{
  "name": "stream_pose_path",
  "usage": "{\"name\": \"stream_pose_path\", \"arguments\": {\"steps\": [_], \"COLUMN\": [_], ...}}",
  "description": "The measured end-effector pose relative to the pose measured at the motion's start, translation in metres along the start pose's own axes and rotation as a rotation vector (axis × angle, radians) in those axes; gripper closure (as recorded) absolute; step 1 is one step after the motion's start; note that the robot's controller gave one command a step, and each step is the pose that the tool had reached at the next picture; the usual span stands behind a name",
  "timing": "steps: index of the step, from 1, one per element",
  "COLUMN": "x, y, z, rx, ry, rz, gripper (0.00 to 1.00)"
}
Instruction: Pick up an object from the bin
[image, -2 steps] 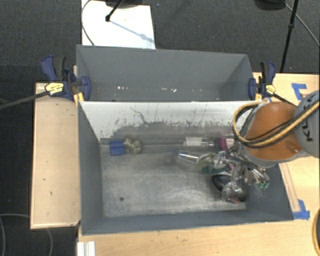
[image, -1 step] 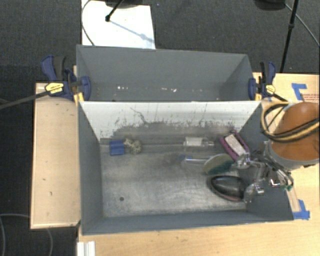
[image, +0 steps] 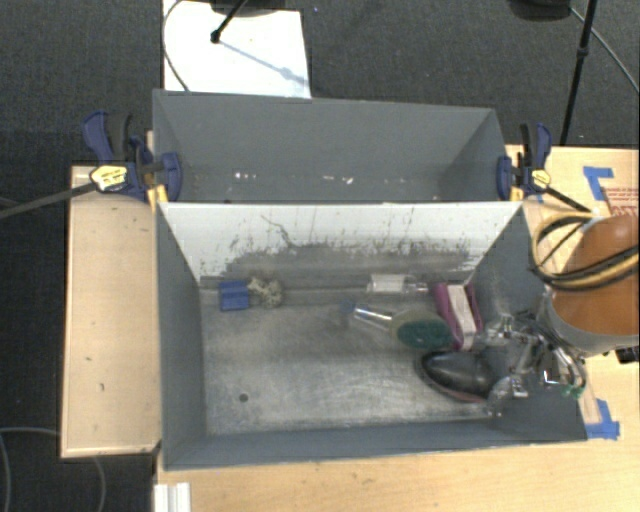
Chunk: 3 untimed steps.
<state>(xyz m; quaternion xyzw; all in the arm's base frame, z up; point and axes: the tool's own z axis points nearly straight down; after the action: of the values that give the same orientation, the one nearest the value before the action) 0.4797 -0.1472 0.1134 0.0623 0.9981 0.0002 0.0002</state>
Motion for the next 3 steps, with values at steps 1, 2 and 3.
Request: {"name": "stream_pose_path", "arguments": {"steps": [1, 2, 3], "x": [-0.0025, -0.0033, -0.0031], "y": [0.0090, 0.0087, 0.0084], "z": [0.0408, 0.0400, 0.0392], "rx": [0.002, 0.001, 0.001], "ry": [-0.007, -0.003, -0.001], "rz": [-0.198, -0.197, -0.196], "gripper": [0.00, 0.00, 1.00]}}
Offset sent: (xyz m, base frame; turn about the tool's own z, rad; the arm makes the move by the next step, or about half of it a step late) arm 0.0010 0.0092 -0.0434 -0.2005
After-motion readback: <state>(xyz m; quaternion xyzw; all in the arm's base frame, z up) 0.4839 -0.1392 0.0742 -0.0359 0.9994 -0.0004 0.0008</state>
